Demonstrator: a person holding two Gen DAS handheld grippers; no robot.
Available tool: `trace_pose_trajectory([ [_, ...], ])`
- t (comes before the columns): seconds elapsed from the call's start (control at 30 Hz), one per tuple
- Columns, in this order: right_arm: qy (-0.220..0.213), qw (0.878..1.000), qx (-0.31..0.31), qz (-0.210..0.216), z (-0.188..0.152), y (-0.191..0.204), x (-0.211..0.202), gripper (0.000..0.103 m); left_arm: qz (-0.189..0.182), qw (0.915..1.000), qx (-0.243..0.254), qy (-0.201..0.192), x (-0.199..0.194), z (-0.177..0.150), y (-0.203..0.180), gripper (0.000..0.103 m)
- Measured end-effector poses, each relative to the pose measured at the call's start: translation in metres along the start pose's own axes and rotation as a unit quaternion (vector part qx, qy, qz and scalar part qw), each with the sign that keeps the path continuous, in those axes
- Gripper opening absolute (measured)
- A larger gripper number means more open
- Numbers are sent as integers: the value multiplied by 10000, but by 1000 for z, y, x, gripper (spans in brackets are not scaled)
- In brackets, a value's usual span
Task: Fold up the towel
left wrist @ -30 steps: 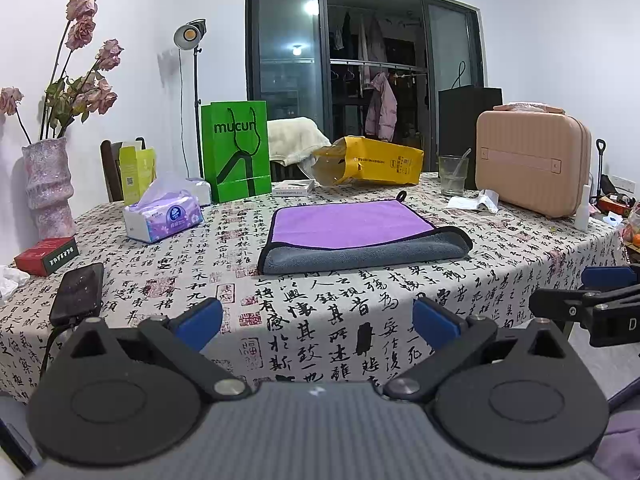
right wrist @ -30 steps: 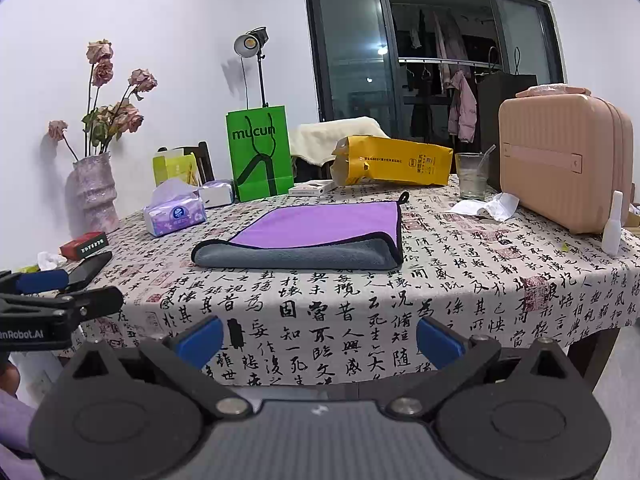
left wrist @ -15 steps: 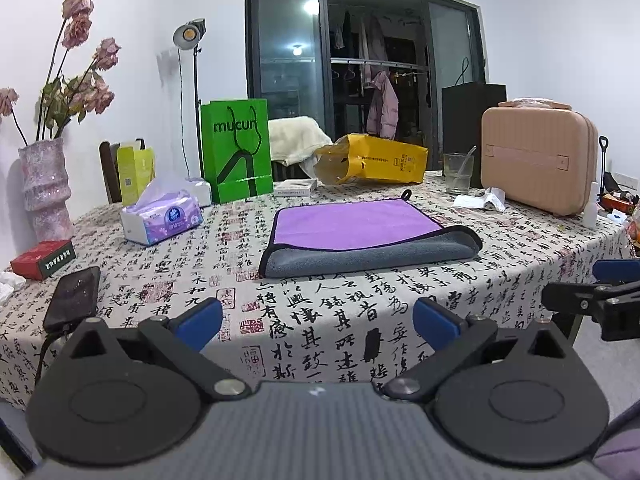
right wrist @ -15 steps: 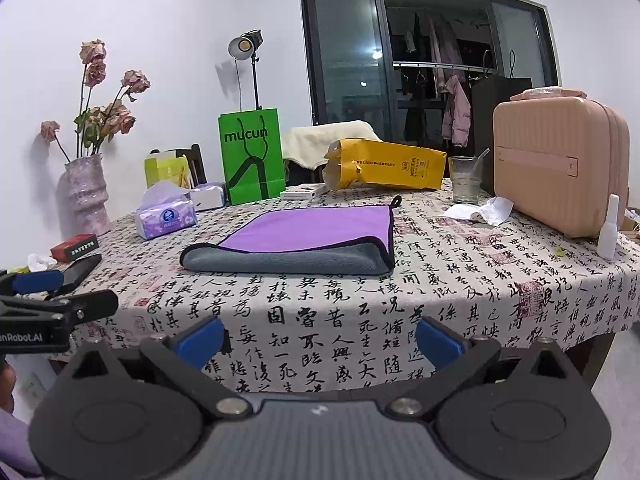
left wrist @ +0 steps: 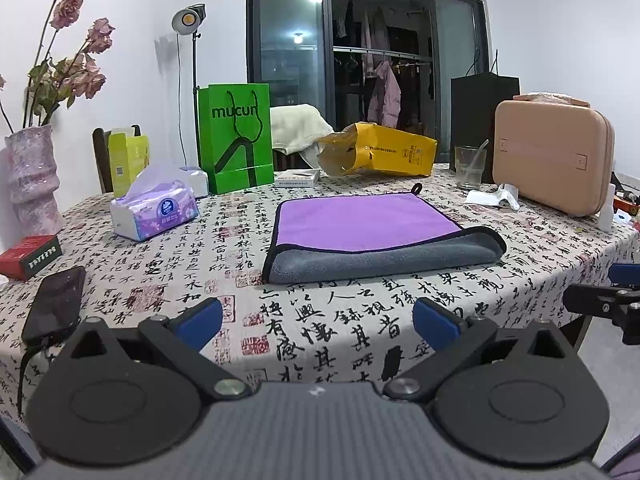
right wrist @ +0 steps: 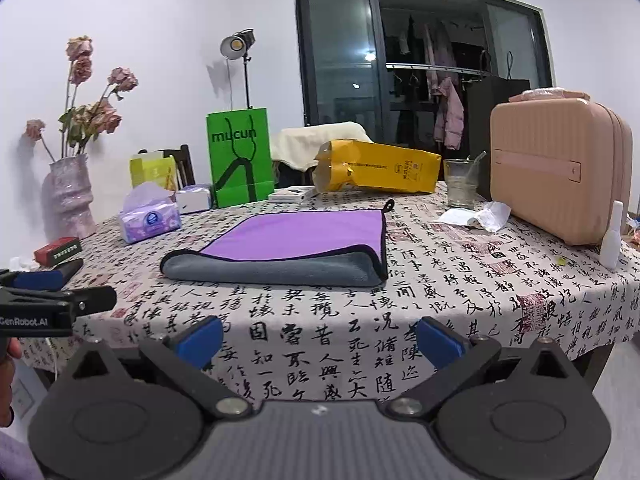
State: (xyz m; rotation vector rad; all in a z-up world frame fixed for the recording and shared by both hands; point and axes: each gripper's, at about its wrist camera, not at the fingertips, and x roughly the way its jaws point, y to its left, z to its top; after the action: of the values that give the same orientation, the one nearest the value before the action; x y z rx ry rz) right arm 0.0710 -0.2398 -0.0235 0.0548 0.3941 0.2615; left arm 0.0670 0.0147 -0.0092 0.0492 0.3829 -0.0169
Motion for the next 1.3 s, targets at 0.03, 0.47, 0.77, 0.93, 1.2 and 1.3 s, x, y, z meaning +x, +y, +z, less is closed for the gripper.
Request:
trace_pose_trajectory([
  [0.03,9,10000,29,-18,1,-1,2,103,-9,10000,12,7,3,1,1,103],
  [0.47,-6,10000,-69,62,15,-19,48,103,-48,9998,14,168,55,13,11,103],
  [0.77,145,9998,4,156,33,-29,93,101,-33,9993,120,352,104,30,23,93],
  [0.93,299,9993,-41,236,42,-35,122,83,-92,9976,282,618,133,36,29,73],
  [1.2,404,9991,-36,151,56,-48,161,65,-205,9960,173,849,166,46,45,72],
  [1.3,506,9986,16,160,58,-55,173,52,-391,9944,32,982,172,46,51,59],
])
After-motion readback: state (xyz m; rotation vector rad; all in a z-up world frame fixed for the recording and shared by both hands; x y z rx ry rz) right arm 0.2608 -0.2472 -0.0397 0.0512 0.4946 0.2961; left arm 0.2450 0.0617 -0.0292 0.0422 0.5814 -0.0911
